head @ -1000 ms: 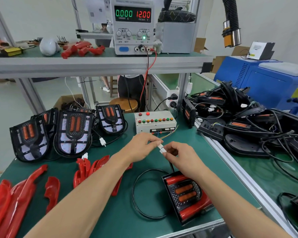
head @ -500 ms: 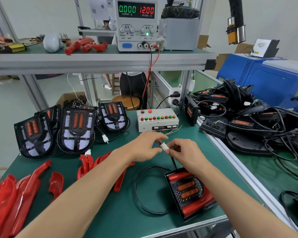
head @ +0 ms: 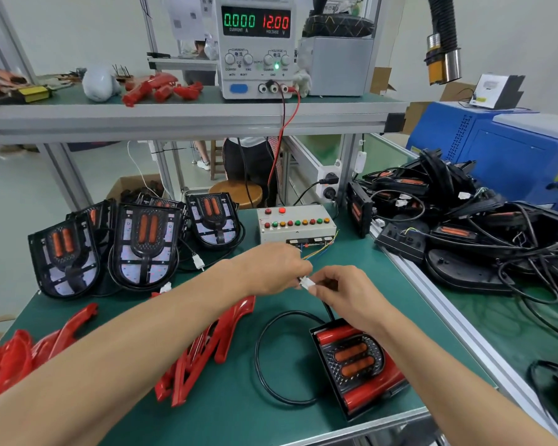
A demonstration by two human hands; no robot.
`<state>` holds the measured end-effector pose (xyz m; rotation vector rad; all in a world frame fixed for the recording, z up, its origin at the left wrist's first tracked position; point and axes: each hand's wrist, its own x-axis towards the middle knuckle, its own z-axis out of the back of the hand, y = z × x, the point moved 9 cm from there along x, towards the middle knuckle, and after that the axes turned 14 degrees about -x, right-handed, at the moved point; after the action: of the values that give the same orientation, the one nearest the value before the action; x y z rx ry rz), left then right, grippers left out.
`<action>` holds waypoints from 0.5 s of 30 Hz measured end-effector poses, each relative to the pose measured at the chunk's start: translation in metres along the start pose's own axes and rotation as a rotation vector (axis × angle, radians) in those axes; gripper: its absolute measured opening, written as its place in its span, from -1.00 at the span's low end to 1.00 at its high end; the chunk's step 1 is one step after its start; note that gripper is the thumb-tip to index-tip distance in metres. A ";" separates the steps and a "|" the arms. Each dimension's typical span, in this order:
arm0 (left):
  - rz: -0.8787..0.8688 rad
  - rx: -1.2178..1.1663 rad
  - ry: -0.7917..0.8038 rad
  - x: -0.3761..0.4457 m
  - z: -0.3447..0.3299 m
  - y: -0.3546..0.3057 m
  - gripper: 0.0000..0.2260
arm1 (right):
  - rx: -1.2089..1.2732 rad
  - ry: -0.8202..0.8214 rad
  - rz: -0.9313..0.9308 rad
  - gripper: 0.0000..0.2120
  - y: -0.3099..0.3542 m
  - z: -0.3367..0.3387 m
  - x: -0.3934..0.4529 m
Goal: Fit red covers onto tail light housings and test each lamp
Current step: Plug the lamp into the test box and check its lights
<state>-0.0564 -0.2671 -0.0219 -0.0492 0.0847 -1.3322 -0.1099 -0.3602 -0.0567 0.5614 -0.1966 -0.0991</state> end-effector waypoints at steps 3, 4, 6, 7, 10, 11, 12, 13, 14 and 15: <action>-0.007 0.001 0.012 -0.001 -0.005 -0.001 -0.80 | -0.018 0.022 -0.005 -0.94 0.000 0.000 0.001; -0.008 -0.002 0.010 -0.001 -0.007 -0.002 -0.80 | -0.029 0.026 -0.007 -0.95 0.000 0.000 0.001; -0.008 -0.009 0.006 -0.001 -0.008 -0.002 -0.80 | -0.046 0.027 -0.014 -0.95 -0.001 0.001 0.001; -0.006 -0.011 0.007 -0.001 -0.008 -0.003 -0.80 | -0.048 0.027 -0.016 -0.95 -0.001 0.001 0.000; -0.013 -0.018 0.015 -0.001 -0.009 -0.004 -0.80 | -0.041 0.023 -0.023 -0.96 -0.002 0.001 0.000; -0.014 -0.020 0.010 -0.001 -0.009 -0.004 -0.81 | -0.041 0.022 -0.026 -0.95 -0.001 0.002 0.000; -0.014 -0.025 0.000 -0.002 -0.009 -0.004 -0.81 | -0.044 0.021 -0.030 -0.95 -0.001 0.002 0.000; -0.009 -0.031 -0.009 -0.003 -0.009 -0.003 -0.81 | -0.050 0.018 -0.034 -0.95 0.000 0.002 0.000; 0.004 -0.039 -0.014 -0.003 -0.009 -0.002 -0.81 | -0.056 0.014 -0.036 -0.94 0.001 0.003 -0.001; 0.025 -0.044 -0.020 -0.003 -0.009 -0.001 -0.81 | -0.069 0.009 -0.033 -0.93 0.002 0.003 -0.001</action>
<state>-0.0589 -0.2641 -0.0303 -0.0984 0.0968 -1.3045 -0.1115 -0.3597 -0.0528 0.4962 -0.1749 -0.1351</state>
